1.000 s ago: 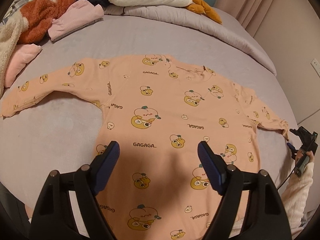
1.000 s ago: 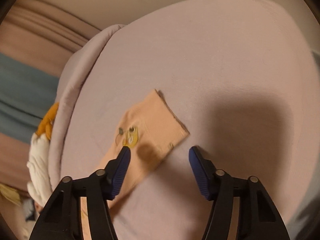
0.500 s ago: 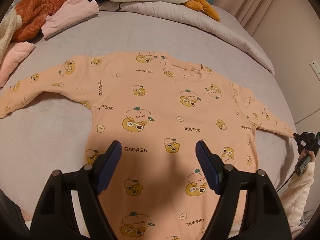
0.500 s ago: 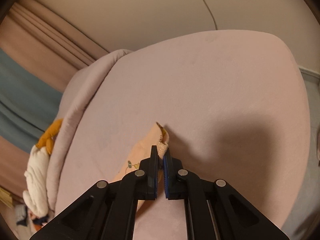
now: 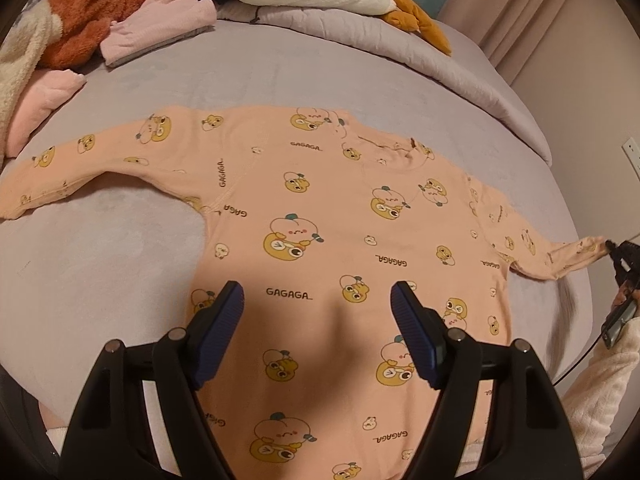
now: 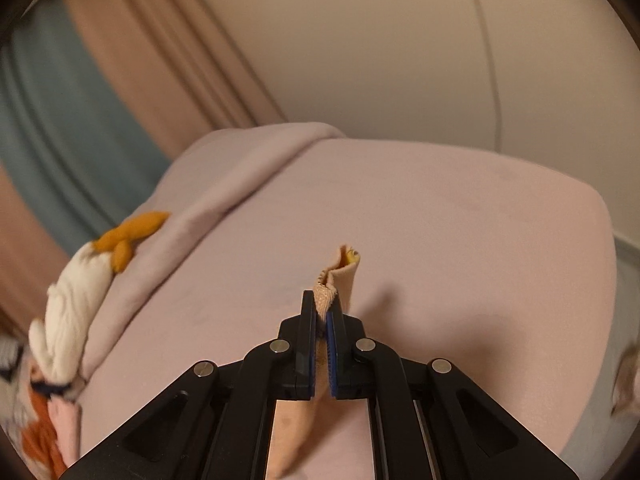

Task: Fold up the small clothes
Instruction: 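Lift the sleeve with the right gripper and fold it across the onesie body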

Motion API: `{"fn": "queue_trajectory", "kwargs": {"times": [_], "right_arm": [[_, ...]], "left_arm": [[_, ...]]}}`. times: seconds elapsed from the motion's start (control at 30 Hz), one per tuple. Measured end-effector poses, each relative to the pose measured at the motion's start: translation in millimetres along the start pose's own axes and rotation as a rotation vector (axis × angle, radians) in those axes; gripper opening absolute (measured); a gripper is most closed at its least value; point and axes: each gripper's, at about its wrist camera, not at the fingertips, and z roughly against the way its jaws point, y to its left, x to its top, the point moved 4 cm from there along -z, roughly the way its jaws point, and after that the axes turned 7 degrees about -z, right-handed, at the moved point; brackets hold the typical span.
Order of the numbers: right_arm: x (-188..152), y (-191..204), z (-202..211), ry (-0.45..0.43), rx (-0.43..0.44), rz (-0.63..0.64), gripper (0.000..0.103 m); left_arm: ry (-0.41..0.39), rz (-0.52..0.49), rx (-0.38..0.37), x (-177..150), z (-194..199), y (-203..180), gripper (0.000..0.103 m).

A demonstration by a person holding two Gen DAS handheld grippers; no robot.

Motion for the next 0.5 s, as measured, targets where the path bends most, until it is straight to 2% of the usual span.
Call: {"fn": "queue_trajectory", "kwargs": {"times": [0.5], "right_arm": [[-43, 107, 6, 0.047, 0.160, 0.253, 0.006]], "left_arm": [[-0.050, 0.044, 0.029, -4, 23, 17, 0.075]]}}
